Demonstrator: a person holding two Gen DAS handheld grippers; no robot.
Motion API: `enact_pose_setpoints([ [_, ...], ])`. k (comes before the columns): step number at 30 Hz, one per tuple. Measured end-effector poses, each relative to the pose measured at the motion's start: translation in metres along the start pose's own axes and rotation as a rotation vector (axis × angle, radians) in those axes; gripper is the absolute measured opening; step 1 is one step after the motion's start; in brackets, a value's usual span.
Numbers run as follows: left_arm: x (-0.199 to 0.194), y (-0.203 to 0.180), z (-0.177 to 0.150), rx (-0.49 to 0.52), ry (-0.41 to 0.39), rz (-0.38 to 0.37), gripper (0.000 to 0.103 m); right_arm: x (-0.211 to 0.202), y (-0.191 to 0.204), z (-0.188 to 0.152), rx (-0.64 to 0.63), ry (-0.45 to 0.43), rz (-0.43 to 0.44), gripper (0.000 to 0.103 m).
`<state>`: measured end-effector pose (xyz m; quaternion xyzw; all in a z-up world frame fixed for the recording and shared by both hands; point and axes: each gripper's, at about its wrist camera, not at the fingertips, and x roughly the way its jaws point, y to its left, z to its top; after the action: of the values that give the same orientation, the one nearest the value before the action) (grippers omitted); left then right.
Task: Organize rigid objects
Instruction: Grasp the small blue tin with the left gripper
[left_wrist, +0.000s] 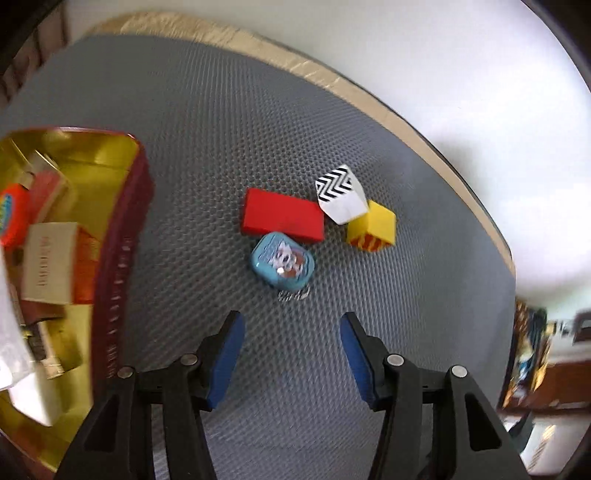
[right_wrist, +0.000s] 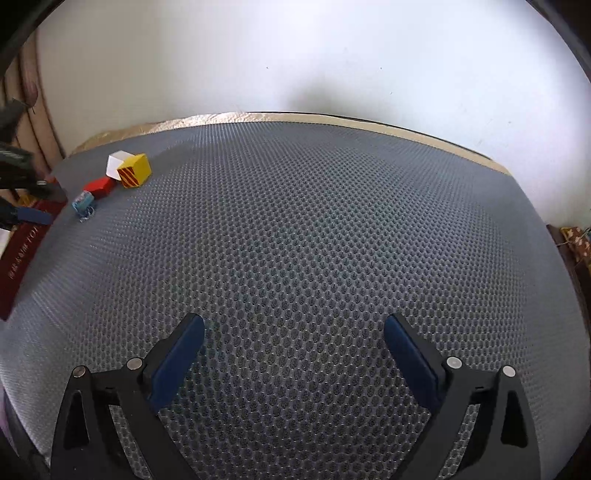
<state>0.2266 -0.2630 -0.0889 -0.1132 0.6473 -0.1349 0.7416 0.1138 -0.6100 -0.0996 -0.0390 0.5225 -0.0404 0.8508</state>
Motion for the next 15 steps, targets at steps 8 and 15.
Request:
enact_pose_setpoints([
  [8, 0.019, -0.008, 0.018, -0.036, -0.004, 0.062, 0.055, -0.001, -0.003, 0.001, -0.01, 0.02, 0.05, 0.097],
  [15, 0.029, -0.001, 0.024, -0.093, -0.009, 0.091, 0.047, -0.004, -0.006, -0.002, -0.01, 0.02, 0.065, 0.098],
])
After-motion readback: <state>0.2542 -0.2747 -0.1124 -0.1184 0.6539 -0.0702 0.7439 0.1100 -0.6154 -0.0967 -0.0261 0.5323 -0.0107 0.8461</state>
